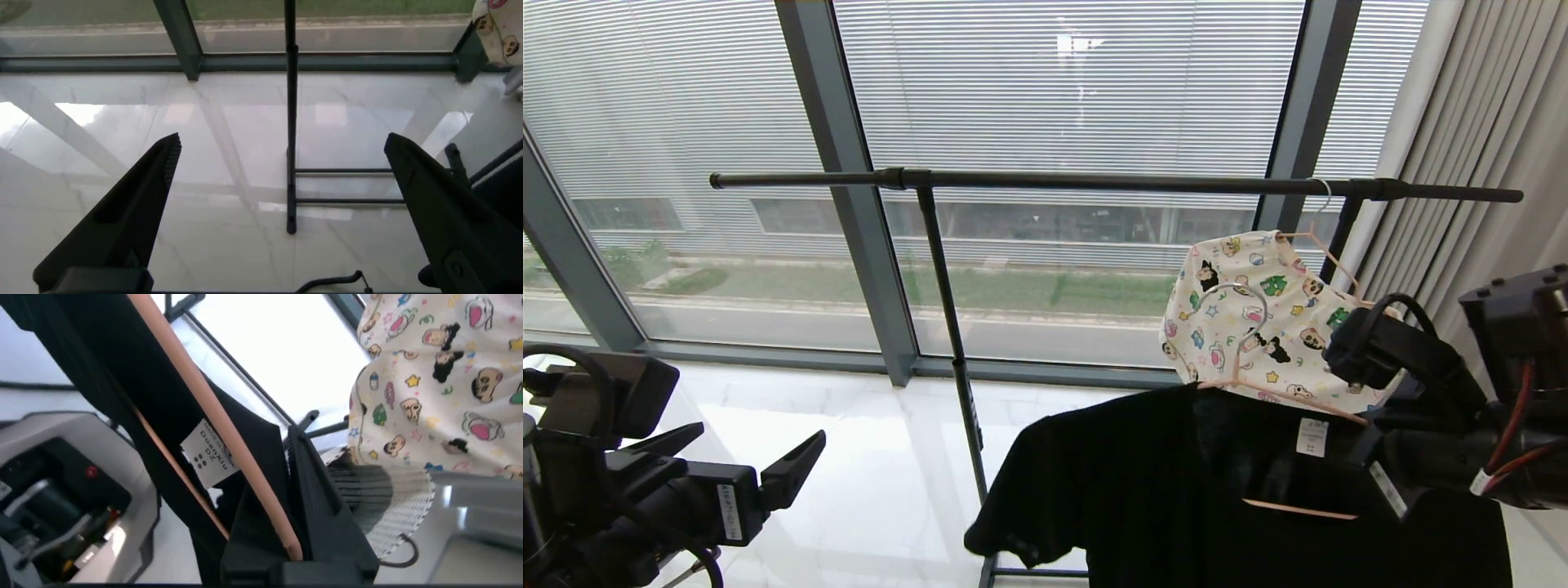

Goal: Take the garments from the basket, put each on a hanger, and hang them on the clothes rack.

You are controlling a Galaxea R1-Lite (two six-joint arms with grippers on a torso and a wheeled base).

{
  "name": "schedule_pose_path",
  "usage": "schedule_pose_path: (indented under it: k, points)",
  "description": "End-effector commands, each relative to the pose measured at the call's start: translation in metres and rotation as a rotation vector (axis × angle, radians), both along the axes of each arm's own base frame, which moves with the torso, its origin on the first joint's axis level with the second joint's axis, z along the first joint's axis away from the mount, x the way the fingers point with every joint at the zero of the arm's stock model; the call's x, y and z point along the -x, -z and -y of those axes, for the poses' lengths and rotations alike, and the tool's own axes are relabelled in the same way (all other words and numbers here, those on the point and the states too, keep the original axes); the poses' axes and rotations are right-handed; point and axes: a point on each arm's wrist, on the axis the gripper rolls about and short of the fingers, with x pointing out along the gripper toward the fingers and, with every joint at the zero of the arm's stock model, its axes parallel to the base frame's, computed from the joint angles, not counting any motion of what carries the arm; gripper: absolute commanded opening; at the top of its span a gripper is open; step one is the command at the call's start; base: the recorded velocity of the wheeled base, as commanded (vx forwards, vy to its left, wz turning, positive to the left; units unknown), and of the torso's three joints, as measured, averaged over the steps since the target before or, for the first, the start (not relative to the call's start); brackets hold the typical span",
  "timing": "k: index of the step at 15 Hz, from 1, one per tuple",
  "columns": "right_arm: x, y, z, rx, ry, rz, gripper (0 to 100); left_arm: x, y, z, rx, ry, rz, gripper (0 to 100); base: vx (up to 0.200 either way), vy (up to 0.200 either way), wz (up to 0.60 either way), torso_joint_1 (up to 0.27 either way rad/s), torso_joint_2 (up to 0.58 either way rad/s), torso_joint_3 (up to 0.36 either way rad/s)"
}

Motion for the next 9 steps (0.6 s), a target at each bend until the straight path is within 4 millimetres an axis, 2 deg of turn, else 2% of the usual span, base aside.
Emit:
schedule_pose_path:
  k: [1,3,5,9]
  points:
    - [-0.023,0.010,-0.033,-0.016,0.100,-0.036,0,-0.001,0.000,0.001,-0.005,-0.003,-0.002,100,0.000,0.000,0.00,0.000,0.00,0.000]
    - [-0.047,0.014,-0.061,-0.074,0.263,-0.040,0,-0.002,-0.001,0.001,-0.016,0.001,-0.001,100,0.000,0.000,0.00,0.000,0.00,0.000]
    - [-0.062,0.009,-0.074,-0.109,0.349,-0.009,0,-0.002,-0.002,0.001,-0.030,0.007,0.004,100,0.000,0.000,0.00,0.000,0.00,0.000]
    - [-0.077,0.007,-0.054,-0.066,0.531,0.029,0,-0.005,0.001,0.002,-0.051,0.013,-0.014,100,0.000,0.000,0.00,0.000,0.00,0.000]
